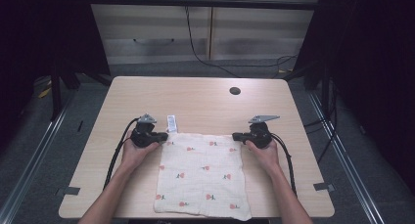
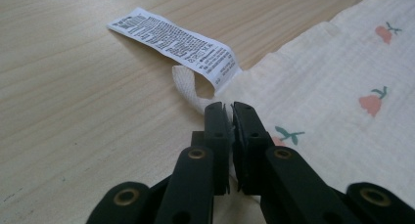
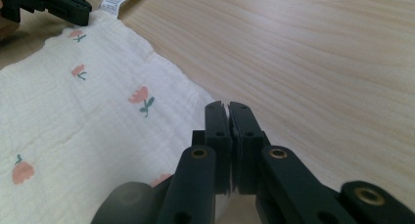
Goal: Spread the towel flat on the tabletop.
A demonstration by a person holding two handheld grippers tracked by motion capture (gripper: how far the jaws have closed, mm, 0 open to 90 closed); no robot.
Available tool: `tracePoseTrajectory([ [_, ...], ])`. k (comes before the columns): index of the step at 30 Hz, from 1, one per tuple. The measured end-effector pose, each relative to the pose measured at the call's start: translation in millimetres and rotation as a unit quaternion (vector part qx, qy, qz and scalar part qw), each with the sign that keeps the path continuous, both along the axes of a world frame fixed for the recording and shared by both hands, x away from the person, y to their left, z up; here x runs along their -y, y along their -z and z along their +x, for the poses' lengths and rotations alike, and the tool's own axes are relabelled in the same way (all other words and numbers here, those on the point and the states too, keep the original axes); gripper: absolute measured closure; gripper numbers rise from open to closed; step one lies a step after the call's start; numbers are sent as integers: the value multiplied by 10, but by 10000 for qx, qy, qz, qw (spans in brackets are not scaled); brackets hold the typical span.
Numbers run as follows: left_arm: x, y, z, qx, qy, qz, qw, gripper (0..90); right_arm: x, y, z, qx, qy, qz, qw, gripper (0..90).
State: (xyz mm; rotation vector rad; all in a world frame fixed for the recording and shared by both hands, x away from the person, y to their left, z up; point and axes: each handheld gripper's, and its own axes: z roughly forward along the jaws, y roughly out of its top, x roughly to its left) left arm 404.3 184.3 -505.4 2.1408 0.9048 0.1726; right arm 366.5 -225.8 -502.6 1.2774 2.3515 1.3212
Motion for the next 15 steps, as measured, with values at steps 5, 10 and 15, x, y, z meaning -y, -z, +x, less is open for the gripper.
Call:
tracePoseTrajectory([
  [5,-7,-17,-16,-90,14,-22,10000,872,31,2,-3,15,13,52,10000,876],
  [10,-40,-96,-48,-84,-59,-192,9998,873,25,-21,-20,65,-1,84,9999,877],
  [15,-69,-194,-85,-4,-43,-402,9992,873,23,-99,-40,141,-13,158,9998,878],
])
